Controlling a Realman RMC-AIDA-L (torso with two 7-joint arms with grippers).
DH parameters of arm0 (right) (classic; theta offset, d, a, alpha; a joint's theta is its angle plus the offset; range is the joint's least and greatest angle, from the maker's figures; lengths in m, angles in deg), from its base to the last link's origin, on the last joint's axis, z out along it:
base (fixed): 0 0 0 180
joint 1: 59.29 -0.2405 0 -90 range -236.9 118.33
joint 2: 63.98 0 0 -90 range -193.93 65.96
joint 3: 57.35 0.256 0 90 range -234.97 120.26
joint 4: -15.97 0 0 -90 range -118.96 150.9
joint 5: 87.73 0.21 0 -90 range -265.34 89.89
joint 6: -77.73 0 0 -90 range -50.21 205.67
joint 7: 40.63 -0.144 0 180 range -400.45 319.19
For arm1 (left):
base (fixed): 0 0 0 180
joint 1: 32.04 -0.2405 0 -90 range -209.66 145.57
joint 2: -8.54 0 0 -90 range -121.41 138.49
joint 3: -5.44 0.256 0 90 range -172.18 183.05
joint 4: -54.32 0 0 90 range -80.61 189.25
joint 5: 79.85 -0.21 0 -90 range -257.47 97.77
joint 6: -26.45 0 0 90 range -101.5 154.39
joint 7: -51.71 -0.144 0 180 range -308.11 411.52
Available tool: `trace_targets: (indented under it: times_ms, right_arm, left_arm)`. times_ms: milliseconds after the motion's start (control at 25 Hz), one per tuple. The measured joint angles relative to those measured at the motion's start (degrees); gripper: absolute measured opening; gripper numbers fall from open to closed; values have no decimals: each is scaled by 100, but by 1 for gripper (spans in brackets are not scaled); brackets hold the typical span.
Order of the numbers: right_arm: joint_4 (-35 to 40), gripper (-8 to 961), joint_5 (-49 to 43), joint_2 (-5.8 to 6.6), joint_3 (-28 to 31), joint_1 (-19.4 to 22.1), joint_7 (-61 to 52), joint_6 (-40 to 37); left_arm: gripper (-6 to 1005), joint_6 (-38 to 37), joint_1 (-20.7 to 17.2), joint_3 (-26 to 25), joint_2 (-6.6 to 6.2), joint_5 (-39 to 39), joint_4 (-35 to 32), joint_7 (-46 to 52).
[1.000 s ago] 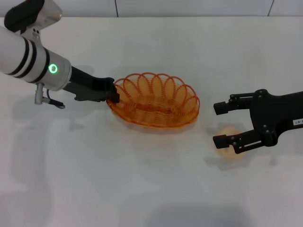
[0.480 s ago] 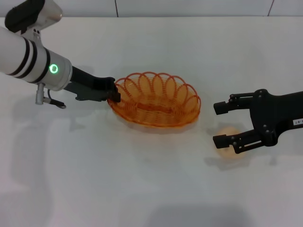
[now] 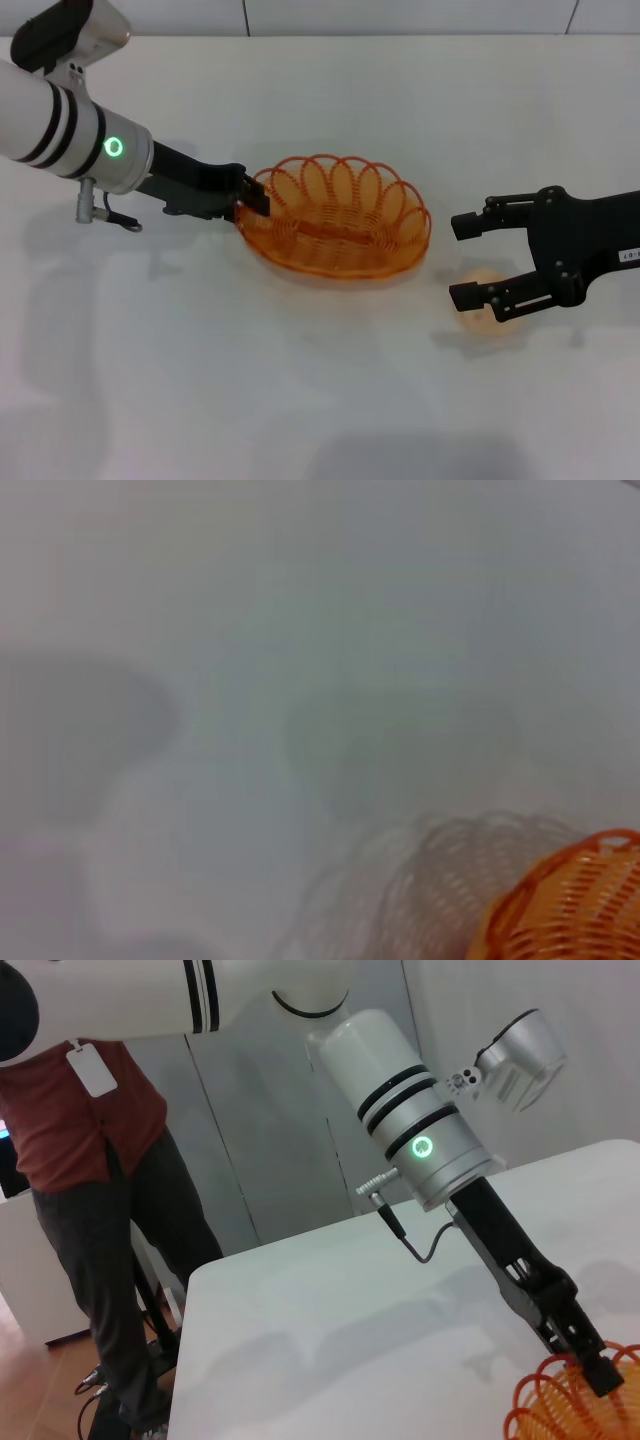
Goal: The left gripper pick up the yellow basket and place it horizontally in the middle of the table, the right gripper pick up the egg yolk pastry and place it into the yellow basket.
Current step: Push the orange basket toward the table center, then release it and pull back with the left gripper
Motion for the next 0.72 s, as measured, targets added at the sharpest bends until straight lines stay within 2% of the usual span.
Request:
trace_targets:
  times_ms: [120, 200, 440, 680, 720]
  right_arm:
    - [5, 855, 0, 0, 0, -2, -12, -6]
    - [3, 855, 0, 0, 0, -3, -12, -9]
    - [-4, 855, 0, 0, 0, -4, -19, -13]
    - [-4, 855, 0, 0, 0, -4, -22, -16]
    - [-8, 855, 0, 0, 0, -4, -22, -16]
  left_arm:
    - [215, -10, -19, 13, -7, 140, 0, -42]
    - [411, -20, -27, 16, -14, 225, -10, -110]
    - [654, -57, -1, 19, -24, 255, -42, -297]
    - [849, -66, 24, 25, -43, 256, -64, -422]
    - [852, -68, 25, 24, -49, 256, -74, -430]
